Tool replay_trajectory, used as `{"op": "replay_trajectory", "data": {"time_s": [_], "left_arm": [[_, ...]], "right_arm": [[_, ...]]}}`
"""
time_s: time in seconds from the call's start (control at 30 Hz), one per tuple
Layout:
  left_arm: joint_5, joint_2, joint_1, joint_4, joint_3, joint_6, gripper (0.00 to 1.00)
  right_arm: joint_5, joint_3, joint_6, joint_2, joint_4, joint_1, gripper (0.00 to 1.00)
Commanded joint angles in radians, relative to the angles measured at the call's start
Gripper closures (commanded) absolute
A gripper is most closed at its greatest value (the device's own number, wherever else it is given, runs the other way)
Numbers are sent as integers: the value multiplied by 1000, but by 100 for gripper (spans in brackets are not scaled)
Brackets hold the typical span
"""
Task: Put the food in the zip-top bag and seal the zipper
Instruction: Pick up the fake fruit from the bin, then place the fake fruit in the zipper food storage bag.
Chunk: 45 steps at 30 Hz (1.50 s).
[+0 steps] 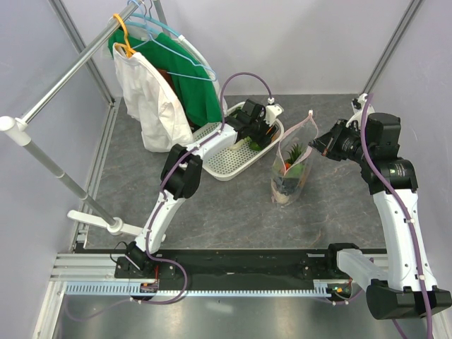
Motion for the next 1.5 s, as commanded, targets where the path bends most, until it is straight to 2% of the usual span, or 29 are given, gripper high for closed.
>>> {"op": "replay_trajectory", "data": {"time_s": [0.0,0.17,0.3,0.63,0.83,1.1,1.33,1.47], "left_arm": [[-10,-26,6,-43,37,-9,35],[40,-121,3,-43,51,-47,50],[41,-199,3,-49,48,-47,52],[49,-315,5,-72,37,-70,51],[184,-444,8,-61,37,-176,56],[267,-630,-26,36,2,-348,59],[270,-676,-141,60,-39,-490,60],[209,-679,-201,59,-84,-510,60]], "right_arm": [[9,35,-10,0,40,-2,100],[4,32,-8,0,43,-2,100],[1,32,-3,-1,45,0,100],[0,26,1,4,49,-2,100],[-9,34,6,17,52,0,100],[-15,46,12,23,55,0,100],[20,64,10,8,35,0,100],[23,63,9,-7,29,-2,100]]}}
